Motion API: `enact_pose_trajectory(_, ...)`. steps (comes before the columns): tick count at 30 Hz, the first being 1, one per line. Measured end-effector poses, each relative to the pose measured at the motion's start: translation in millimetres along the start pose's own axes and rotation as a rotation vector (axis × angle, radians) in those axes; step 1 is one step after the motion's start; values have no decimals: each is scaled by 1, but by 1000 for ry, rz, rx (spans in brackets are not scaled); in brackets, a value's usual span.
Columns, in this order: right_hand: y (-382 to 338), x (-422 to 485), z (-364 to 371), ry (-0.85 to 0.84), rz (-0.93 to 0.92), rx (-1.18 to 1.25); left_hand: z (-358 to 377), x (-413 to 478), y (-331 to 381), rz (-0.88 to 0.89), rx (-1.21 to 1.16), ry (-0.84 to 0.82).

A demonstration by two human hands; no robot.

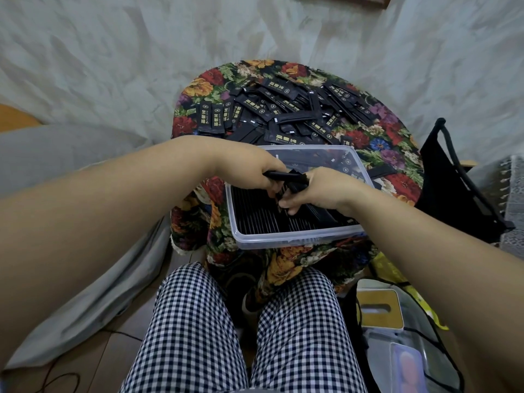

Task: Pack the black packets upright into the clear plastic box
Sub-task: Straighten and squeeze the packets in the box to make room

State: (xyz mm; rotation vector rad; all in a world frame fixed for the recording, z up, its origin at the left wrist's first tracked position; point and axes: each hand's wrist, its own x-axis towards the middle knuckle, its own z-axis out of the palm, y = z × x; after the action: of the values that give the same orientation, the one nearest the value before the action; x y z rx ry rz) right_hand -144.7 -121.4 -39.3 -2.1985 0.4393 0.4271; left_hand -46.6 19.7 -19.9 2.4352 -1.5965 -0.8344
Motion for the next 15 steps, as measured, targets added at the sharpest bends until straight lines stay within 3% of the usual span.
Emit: enact_pose_trajectory(15, -15, -5, -5, -7, 121, -132, -2, 0, -4, 35, 41, -11)
